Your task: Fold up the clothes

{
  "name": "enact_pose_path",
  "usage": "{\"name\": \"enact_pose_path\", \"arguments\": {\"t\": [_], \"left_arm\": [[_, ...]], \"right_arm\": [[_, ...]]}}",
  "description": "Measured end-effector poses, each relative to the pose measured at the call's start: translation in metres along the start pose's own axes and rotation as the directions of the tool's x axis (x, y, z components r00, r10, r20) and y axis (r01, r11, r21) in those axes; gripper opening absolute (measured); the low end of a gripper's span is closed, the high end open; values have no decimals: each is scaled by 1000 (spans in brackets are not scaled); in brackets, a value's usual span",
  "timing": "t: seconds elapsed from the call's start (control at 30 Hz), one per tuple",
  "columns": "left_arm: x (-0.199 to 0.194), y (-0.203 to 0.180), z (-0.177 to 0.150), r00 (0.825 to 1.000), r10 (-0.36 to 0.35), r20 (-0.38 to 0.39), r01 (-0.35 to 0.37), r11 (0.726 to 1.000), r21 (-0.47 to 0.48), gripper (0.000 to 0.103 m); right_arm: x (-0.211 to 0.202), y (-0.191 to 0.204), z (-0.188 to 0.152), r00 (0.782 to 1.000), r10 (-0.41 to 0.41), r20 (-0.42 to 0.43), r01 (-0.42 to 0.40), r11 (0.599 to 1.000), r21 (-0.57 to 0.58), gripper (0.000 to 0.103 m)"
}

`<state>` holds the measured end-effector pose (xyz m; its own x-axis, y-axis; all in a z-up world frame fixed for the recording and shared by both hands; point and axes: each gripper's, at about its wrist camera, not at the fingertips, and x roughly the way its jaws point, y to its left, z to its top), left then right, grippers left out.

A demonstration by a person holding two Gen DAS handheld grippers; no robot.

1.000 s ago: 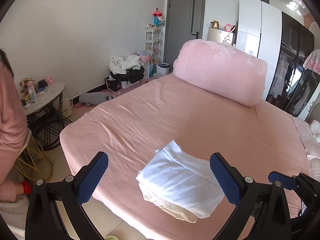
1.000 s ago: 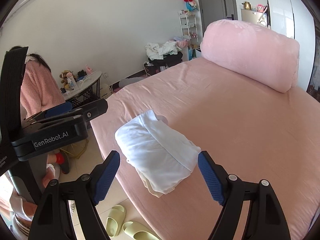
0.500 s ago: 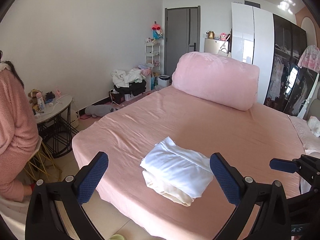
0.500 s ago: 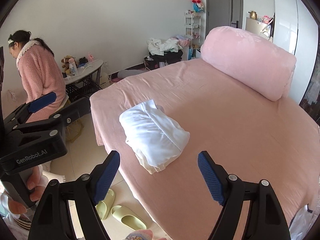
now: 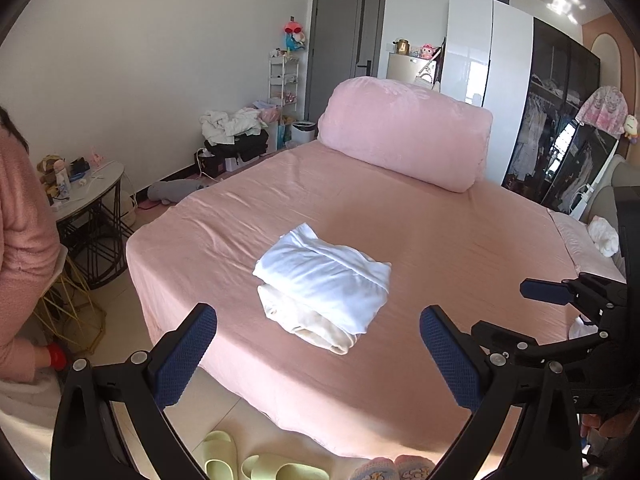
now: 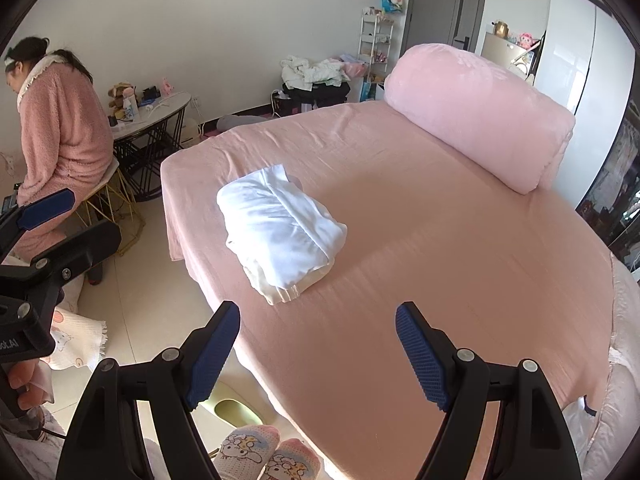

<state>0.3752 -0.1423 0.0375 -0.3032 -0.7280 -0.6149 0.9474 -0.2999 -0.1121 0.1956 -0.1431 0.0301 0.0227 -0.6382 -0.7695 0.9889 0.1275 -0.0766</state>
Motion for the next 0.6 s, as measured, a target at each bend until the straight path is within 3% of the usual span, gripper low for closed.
{"name": "enact_pose_path", "arguments": {"t": [0.07, 0.17, 0.3, 0.6], "left_arm": [[0, -8, -4, 1000, -5, -17, 6, 1000, 29, 103], [1, -23, -9, 996, 80, -34, -76, 992, 104, 103], [1, -28, -14, 998, -1, -68, 9, 994, 110, 103], [-4, -25, -13, 997, 33, -72, -25, 994, 106, 103]], "right_arm": [[0, 1, -2, 1000, 2, -6, -2, 1000, -1, 80], [0, 0, -8, 1000, 2, -20, -2, 1000, -4, 80], [-2, -2, -15, 998, -46, -40, 46, 999, -7, 80], [-4, -5, -19, 995, -82, -50, 82, 997, 14, 80]]}}
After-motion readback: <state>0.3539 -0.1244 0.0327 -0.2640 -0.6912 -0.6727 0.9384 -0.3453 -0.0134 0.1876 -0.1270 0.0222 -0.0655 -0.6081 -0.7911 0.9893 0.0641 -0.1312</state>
